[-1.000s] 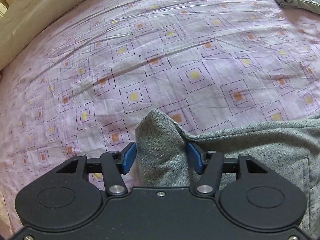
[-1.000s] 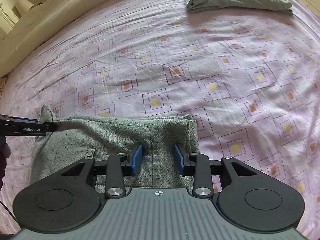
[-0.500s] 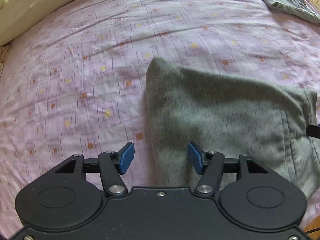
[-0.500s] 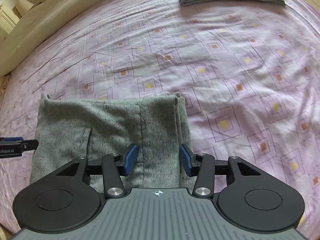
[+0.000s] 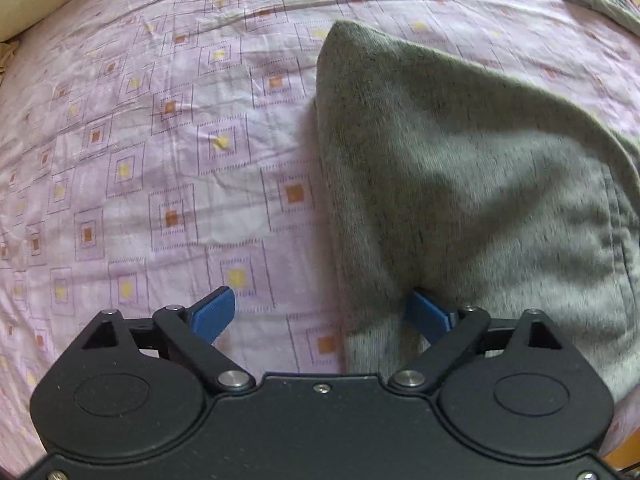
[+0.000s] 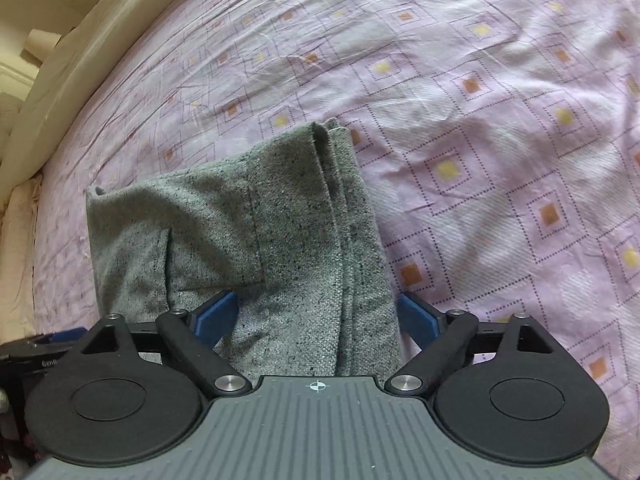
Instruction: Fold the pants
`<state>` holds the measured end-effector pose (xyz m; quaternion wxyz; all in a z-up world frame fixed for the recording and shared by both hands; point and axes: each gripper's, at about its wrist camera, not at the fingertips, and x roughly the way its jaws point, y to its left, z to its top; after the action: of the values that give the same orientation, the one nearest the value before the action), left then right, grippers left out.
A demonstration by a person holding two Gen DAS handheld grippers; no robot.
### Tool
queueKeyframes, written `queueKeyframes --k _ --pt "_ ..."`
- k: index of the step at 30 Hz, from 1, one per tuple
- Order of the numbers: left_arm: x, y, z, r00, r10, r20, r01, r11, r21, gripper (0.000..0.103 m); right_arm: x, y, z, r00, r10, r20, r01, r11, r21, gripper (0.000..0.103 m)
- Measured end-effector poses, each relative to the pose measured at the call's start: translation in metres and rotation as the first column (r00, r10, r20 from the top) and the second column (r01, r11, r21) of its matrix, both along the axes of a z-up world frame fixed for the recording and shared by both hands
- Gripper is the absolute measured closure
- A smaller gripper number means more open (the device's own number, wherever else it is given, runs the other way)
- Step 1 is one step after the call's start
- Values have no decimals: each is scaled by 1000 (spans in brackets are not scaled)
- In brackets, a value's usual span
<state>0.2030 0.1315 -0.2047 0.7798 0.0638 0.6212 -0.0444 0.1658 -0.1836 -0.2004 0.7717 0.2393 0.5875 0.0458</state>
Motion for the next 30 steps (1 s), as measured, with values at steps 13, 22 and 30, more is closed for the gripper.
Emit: queueKeyframes --k 13,22,30 --pt "15 21 -6 997 72 -25 -75 986 -151 11 15 -4 -3 999 -47 18 46 998 46 10" --pt "-7 14 17 996 88 -15 -88 959 -268 90 3 0 26 996 -35 84 24 990 138 77" --pt "-37 12 66 992 73 104 -37 950 -310 95 -16 13 78 980 60 188 -76 994 78 78"
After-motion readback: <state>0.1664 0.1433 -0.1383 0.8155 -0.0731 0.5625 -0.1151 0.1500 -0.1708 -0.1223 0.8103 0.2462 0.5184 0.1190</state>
